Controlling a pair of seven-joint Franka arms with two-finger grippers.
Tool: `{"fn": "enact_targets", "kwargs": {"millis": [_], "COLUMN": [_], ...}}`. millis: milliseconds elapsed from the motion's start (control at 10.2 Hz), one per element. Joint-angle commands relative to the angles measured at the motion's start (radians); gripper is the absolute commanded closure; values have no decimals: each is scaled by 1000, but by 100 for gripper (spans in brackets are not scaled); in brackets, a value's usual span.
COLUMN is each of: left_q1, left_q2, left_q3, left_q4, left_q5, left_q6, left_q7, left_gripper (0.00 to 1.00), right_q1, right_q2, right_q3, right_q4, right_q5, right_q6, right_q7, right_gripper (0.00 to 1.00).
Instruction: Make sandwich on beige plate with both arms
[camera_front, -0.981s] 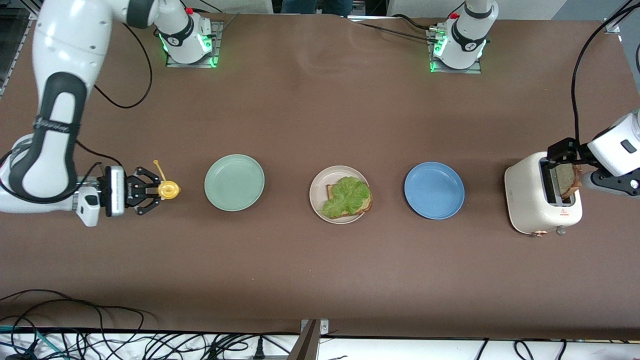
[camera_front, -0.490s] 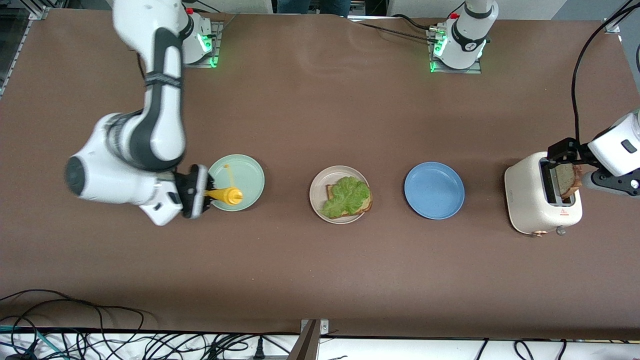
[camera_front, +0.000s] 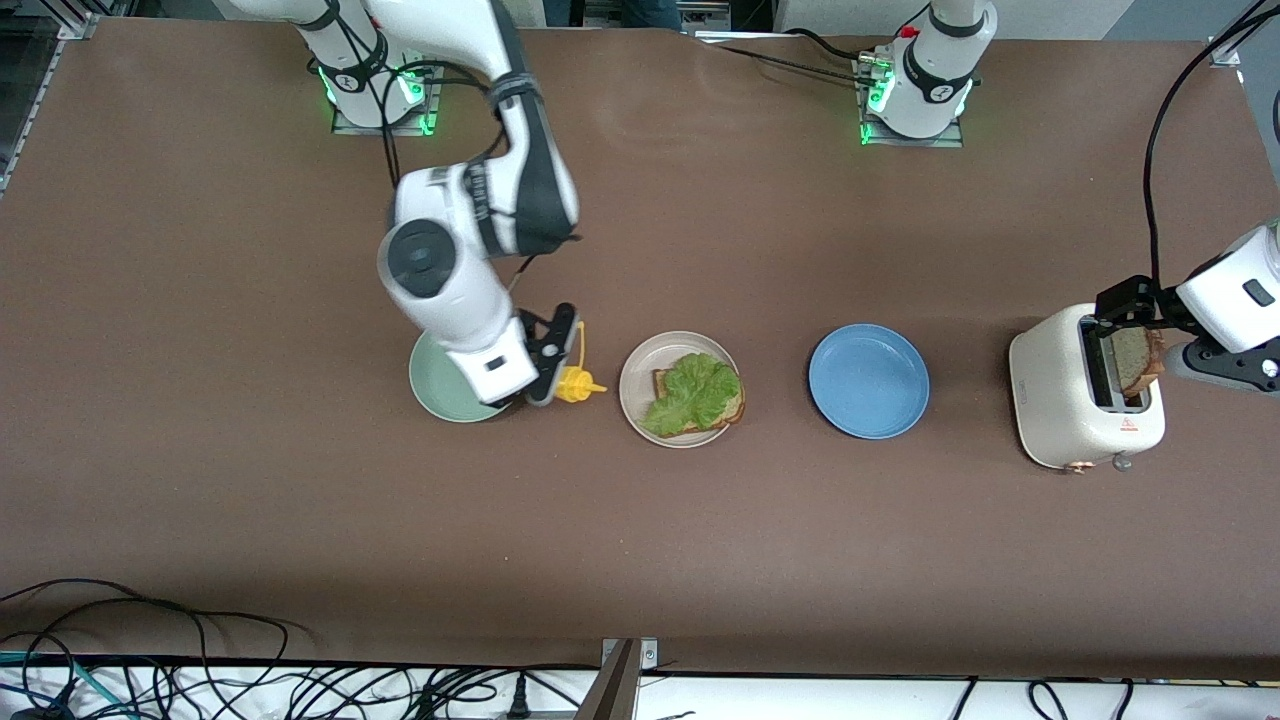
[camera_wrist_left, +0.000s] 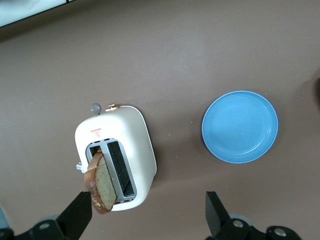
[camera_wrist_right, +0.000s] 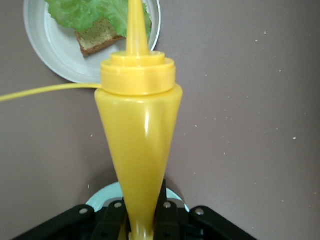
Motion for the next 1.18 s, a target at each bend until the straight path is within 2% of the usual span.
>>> {"fn": "enact_targets", "kwargs": {"millis": [0, 196, 294, 588, 785, 1079], "left_q1": [6, 6, 6, 6, 6, 6], "left_q2": [-11, -13, -11, -11, -13, -13], "left_q3": [-2, -2, -2, -2, -2, -2], "left_q4": [-5, -5, -4, -5, -5, -5], "left_q5": [-23, -23, -23, -23, -23, -23], "left_q6": [-9, -9, -9, -9, -9, -9], "left_q7": [1, 1, 1, 1, 1, 1], "left_gripper": [0, 0, 0, 0, 0, 0], "right_q1": [74, 77, 80, 83, 88, 89], "right_q2": [95, 161, 190, 209, 213, 219], "right_q3": [-26, -1, 14, 118, 175, 221], "right_q4": [15, 81, 107, 158, 158, 158], "right_q5": [-122, -225, -289, -553, -648, -755], "right_q6": [82, 88, 91, 91, 93, 90], "right_q7": [119, 185, 287, 509, 612, 623], "right_gripper": [100, 100, 100, 100, 100, 100]}}
